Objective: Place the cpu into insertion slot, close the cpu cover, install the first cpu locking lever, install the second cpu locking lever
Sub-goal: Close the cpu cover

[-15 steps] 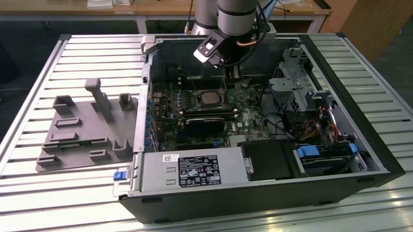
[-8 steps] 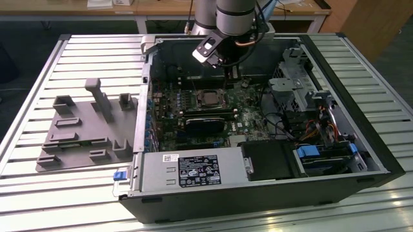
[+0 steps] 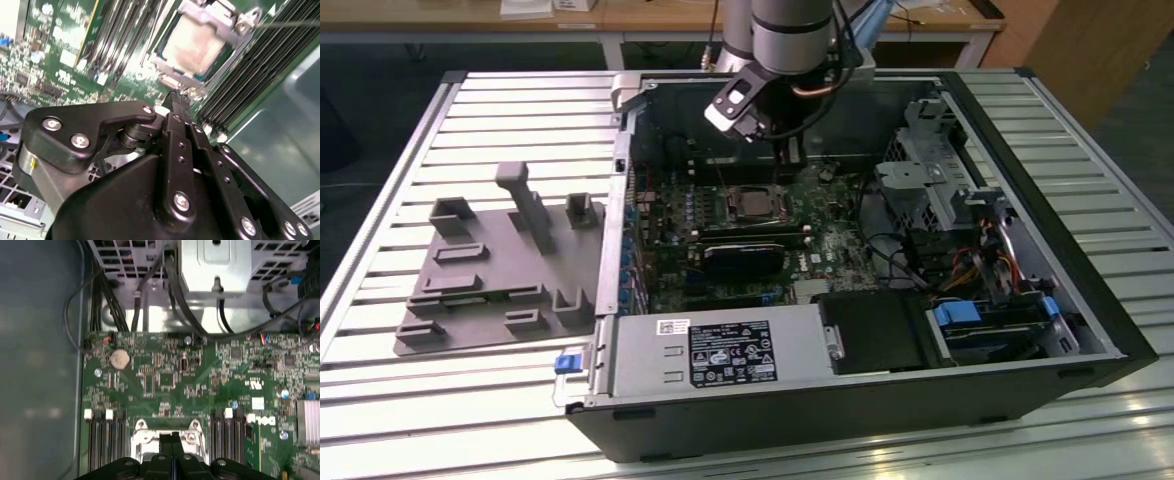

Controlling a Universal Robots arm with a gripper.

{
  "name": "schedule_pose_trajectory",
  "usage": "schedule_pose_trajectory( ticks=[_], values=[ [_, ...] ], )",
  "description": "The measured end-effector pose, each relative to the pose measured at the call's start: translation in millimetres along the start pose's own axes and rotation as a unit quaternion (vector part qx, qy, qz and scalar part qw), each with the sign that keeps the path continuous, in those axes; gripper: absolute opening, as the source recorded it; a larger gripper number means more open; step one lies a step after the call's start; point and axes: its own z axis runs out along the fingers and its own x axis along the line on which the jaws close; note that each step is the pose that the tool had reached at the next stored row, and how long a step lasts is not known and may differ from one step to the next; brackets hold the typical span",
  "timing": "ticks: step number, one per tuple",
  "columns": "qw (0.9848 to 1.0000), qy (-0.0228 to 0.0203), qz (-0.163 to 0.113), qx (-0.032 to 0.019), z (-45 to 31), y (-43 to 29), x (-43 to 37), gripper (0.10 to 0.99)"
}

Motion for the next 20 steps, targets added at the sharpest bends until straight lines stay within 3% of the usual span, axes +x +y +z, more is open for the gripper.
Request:
schedule_pose_trajectory(
  ticks=[8, 20],
  values=[
    [1.0, 0.0001, 0.0, -0.0045, 3.3, -22.7, -0.4, 0.102],
    [1.0, 0.0001, 0.0, -0.005, 13.3, -40.5, -0.8, 0.102]
  ],
)
